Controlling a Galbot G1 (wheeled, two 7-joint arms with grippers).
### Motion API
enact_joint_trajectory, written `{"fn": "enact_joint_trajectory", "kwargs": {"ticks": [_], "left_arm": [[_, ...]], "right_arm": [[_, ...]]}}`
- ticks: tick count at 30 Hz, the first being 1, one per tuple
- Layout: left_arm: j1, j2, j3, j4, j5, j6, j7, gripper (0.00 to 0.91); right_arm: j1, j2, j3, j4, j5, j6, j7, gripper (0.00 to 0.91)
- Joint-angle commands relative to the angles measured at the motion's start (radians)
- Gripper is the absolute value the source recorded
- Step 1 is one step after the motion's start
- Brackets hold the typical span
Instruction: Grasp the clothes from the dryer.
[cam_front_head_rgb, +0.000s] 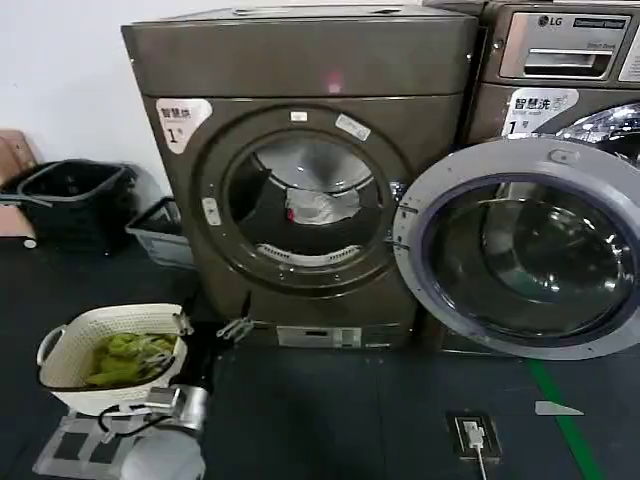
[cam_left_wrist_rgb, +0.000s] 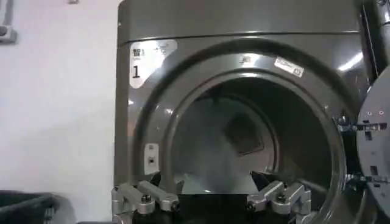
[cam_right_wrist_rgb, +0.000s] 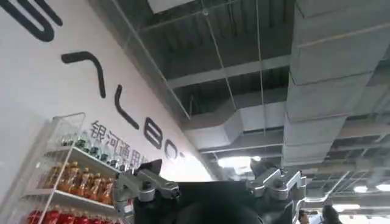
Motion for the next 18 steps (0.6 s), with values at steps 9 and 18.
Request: {"fn": "enact_joint_trajectory", "kwargs": {"ticks": [9, 18], "left_arm": [[-0.002, 0.000, 0.003, 0.001, 0.003, -0.003, 0.003, 0.907], [-0.009, 0.002, 0.008, 0.003, 0.009, -0.004, 0.007, 0.907]], "right_arm": [[-0.009, 0.003, 0.012, 0.023, 0.101, -0.001, -0.004, 0.907], [-0.019, 0.004, 0.023, 0.024, 0.140, 0.004, -0.004, 0.907]]}}
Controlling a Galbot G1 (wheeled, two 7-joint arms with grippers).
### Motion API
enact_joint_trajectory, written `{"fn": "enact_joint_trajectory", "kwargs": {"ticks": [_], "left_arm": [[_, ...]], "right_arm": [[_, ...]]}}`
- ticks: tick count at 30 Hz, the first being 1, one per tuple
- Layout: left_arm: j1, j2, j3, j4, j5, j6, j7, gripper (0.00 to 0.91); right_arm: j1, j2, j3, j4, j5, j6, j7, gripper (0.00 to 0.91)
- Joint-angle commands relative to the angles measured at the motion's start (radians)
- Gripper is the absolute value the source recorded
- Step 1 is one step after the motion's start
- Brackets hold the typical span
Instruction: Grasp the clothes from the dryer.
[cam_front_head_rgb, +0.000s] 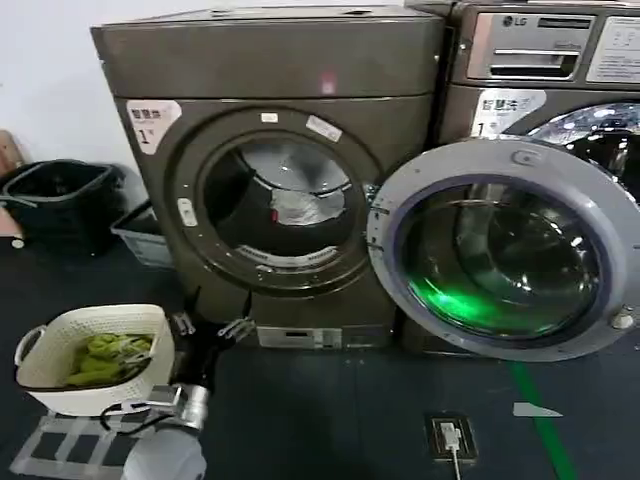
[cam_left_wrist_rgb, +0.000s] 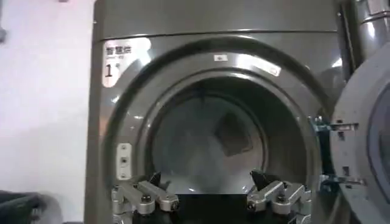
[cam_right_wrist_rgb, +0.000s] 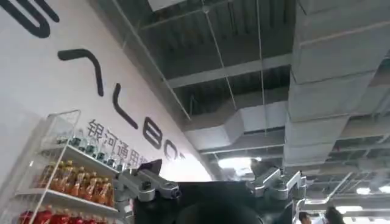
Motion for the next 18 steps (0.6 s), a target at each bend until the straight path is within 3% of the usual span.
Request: {"fn": "enact_joint_trajectory", "kwargs": {"ticks": [1, 18], "left_arm": [[-0.003, 0.002, 0.008, 0.002, 0.004, 0.001, 0.004, 0.907], [-0.028, -0.001, 0.030, 0.027, 0.010, 0.001, 0.009, 0.907]], "right_arm": [[-0.003, 0.002, 0.002, 0.002, 0.045, 0.000, -0.001, 0.907], [-0.016, 0.000, 0.022, -0.006, 0.069, -0.005, 0.003, 0.907]]}}
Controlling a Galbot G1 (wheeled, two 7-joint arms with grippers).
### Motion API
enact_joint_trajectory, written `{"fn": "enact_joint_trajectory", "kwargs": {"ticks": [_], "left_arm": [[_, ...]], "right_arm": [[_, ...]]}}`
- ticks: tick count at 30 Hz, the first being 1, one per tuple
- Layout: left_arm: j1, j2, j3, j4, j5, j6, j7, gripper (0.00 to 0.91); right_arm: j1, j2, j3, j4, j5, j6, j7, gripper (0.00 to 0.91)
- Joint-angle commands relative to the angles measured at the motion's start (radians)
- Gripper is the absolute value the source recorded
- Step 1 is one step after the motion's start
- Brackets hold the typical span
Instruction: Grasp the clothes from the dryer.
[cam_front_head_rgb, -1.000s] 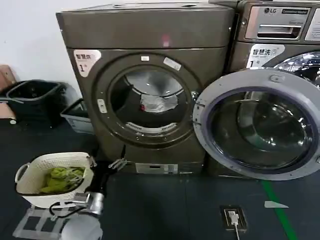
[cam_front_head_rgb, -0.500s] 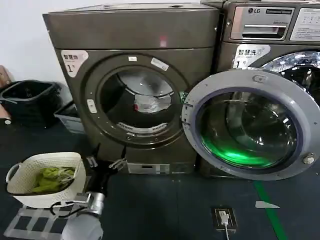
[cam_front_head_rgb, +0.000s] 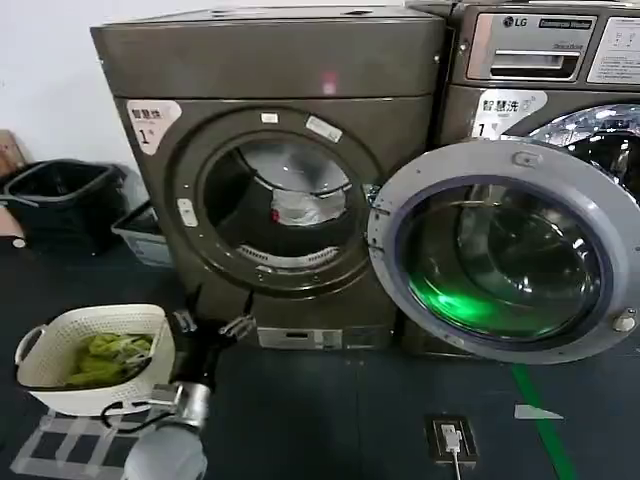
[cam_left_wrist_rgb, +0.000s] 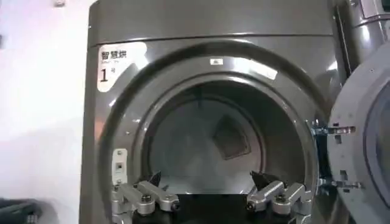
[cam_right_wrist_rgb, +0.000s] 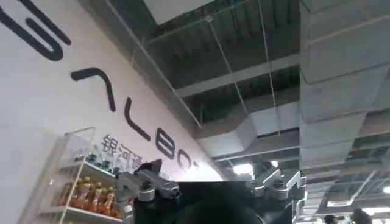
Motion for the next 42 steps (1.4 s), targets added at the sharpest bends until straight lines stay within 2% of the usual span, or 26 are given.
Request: {"fn": "enact_joint_trajectory", "kwargs": {"ticks": [1, 42], "left_arm": [[-0.013, -0.003, 0.008, 0.007, -0.001, 0.001, 0.001, 0.907], [-0.035, 0.005, 0.035, 0.030, 0.000, 0.003, 0.005, 0.907]], "right_arm": [[0.000, 0.002, 0.002, -0.001, 0.010, 0.000, 0.002, 0.907], [-0.004, 0.005, 0.005, -0.001, 0.008, 0.003, 0.000, 0.907]]}}
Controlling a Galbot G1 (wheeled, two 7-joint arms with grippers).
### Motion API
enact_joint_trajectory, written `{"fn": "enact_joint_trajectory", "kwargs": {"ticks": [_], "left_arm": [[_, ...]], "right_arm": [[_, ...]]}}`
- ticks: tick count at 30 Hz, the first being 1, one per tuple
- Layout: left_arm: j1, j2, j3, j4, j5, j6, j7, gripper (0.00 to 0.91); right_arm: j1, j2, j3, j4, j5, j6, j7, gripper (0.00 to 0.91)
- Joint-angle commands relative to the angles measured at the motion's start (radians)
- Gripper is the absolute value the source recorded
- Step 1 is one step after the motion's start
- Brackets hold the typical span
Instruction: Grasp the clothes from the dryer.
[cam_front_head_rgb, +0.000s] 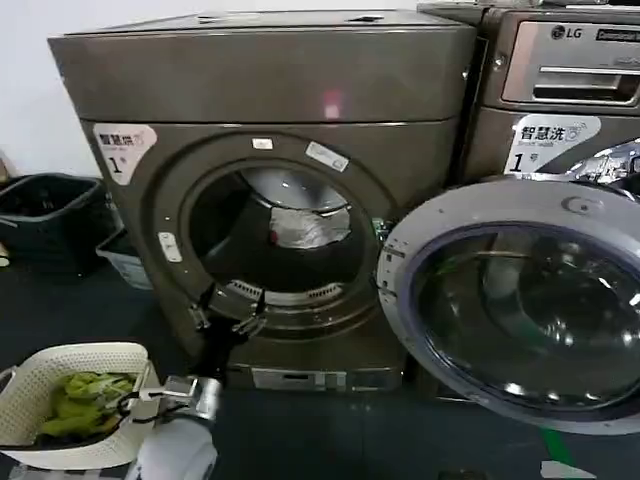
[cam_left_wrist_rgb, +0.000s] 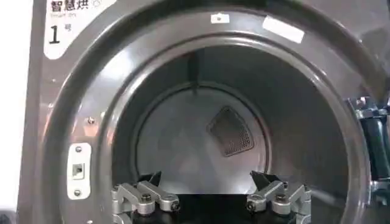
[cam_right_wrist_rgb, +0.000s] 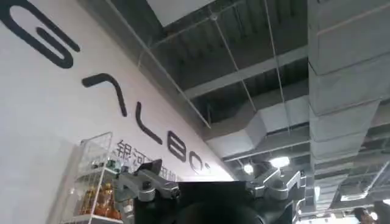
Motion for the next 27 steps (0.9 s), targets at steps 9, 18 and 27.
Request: {"fn": "enact_joint_trajectory", "kwargs": {"ticks": [9, 18, 27], "left_arm": [[0.001, -0.005, 0.002, 0.000, 0.003, 0.000, 0.000, 0.907], [-0.009, -0.005, 0.002, 0.006, 0.002, 0.000, -0.001, 0.907], [-0.018, -0.006, 0.010, 0.017, 0.001, -0.001, 0.000, 0.907]], "right_arm": [[0.001, 0.000, 0.000, 0.000, 0.000, 0.000, -0.003, 0.907], [0.009, 0.000, -0.006, 0.002, -0.002, -0.001, -0.007, 0.907], [0.010, 0.003, -0.005, 0.001, -0.004, 0.000, -0.008, 0.907]]}}
